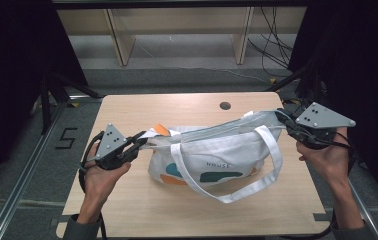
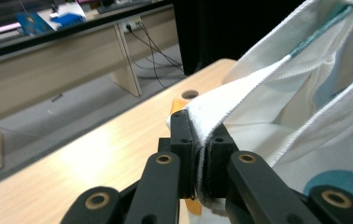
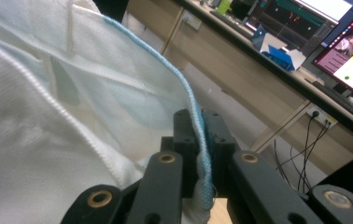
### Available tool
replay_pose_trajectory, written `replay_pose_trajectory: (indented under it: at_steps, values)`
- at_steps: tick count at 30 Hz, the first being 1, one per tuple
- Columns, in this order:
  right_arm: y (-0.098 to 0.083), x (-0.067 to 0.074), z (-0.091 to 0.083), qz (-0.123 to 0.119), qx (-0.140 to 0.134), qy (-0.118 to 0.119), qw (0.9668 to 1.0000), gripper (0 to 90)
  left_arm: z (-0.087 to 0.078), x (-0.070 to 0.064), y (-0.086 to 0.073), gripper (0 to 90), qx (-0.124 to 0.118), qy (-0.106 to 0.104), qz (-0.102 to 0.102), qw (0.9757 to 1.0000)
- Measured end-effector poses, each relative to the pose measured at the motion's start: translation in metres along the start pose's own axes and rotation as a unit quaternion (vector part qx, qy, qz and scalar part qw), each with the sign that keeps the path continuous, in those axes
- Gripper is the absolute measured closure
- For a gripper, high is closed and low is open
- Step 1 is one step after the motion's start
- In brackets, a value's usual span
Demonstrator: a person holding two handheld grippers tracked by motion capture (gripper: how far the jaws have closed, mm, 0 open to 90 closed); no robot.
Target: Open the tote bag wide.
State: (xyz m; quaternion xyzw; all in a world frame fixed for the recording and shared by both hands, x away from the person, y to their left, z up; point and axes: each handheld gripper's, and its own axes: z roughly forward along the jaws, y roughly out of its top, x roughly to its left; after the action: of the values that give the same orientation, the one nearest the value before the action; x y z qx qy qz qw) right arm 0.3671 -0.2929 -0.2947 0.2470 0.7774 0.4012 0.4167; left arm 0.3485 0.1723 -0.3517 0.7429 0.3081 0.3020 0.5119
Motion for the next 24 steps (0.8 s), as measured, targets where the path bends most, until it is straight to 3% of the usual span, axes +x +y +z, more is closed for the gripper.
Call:
replay_pose_trajectory:
  at_steps: [1,5,9,12,15,16,17,18,20,22,24]
  values:
    - [-0.002,0.000,0.001,-0.007,0.005,0.003,1.0000,85.7,0.001,0.001,0.000,83.4,0.001,0.001,-0.003,1.0000]
    - [-0.006,0.002,0.007,0.008,0.014,0.002,0.9999,85.7,0.006,0.006,0.001,81.4,-0.004,0.006,-0.016,0.9998]
    - [0.002,-0.004,0.024,0.009,0.020,-0.012,0.9997,85.7,0.022,0.016,0.002,83.9,0.002,0.033,-0.013,0.9994]
    - [0.008,-0.011,0.047,0.005,0.037,-0.017,0.9992,85.6,0.038,0.030,-0.002,84.0,0.002,0.040,-0.031,0.9987]
    - [0.007,-0.018,0.074,0.028,0.049,-0.005,0.9984,85.3,0.060,0.048,-0.015,83.9,0.011,0.043,-0.070,0.9966]
    - [0.007,-0.018,0.074,0.028,0.049,-0.005,0.9984,85.3,0.060,0.048,-0.015,83.7,0.011,0.043,-0.070,0.9966]
    - [0.003,-0.025,0.094,0.032,0.053,0.004,0.9981,83.5,0.064,0.050,-0.018,83.4,0.014,0.042,-0.073,0.9964]
    - [0.003,-0.025,0.094,0.032,0.053,0.004,0.9981,83.5,0.067,0.052,-0.021,83.4,0.016,0.040,-0.080,0.9959]
    - [-0.002,-0.027,0.108,0.080,0.062,0.016,0.9947,76.5,0.077,0.061,-0.030,82.9,0.010,0.028,-0.094,0.9951]
    - [-0.003,-0.028,0.110,0.089,0.059,0.013,0.9942,73.3,0.078,0.062,-0.032,82.8,0.004,0.025,-0.099,0.9947]
    - [-0.002,-0.033,0.106,0.109,0.050,0.000,0.9928,58.6,0.077,0.063,-0.032,82.2,-0.003,0.020,-0.103,0.9945]
